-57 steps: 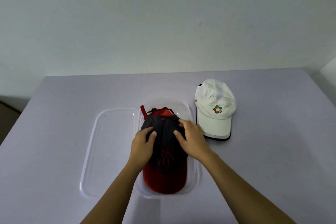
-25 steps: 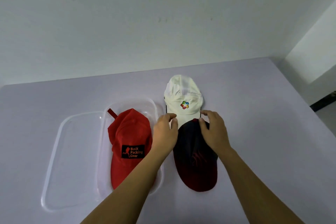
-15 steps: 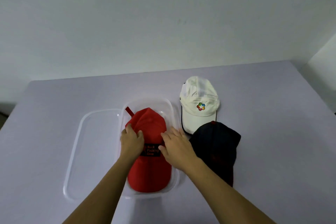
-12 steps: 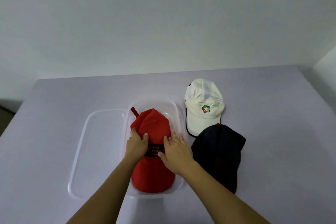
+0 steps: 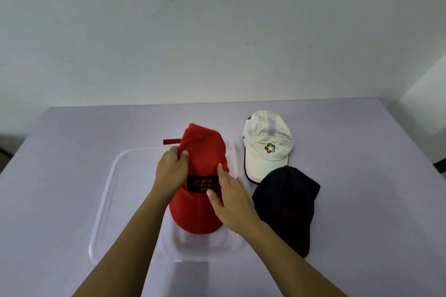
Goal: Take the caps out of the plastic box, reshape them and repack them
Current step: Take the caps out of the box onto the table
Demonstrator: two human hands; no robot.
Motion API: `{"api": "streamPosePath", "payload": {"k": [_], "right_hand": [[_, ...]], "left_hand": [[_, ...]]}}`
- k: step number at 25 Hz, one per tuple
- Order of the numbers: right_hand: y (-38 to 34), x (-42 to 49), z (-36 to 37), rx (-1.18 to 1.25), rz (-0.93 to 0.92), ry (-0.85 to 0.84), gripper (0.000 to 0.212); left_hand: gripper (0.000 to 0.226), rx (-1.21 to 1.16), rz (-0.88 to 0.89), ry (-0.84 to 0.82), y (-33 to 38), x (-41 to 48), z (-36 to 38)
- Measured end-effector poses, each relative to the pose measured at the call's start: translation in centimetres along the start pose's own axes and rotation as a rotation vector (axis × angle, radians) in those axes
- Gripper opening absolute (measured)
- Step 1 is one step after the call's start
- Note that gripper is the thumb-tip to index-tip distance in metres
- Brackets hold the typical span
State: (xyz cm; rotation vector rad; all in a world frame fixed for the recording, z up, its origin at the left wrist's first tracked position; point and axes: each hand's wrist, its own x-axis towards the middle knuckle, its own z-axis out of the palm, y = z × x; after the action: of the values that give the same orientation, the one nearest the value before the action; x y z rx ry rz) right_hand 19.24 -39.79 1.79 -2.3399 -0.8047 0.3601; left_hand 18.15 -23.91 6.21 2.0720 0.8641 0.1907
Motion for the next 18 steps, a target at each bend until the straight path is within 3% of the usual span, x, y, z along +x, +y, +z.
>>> {"api": "streamPosePath", "payload": {"k": [3, 8, 13, 18], "right_hand": [[-0.9, 0.0, -1.8, 0.197, -0.017, 0.250, 0.071], [1.5, -0.4, -7.3, 0.313, 0.125, 0.581, 0.087], [8.6, -2.6, -14.3, 0.441, 0.213, 0.652, 0.099], [18.8, -3.8, -19.5, 0.340, 0.321, 0.616, 0.115]], "left_hand": [[0.026, -0.174, 0.075, 0.005, 4.2, -0.6, -1.5], [0.018, -0.349, 0.242, -0.152, 11.5, -2.1, 0.3], [0.022, -0.363, 0.330, -0.260, 18.7, -3.1, 8.1], [0.027, -0.277, 0.339, -0.279, 24.0, -2.2, 19.5]]}}
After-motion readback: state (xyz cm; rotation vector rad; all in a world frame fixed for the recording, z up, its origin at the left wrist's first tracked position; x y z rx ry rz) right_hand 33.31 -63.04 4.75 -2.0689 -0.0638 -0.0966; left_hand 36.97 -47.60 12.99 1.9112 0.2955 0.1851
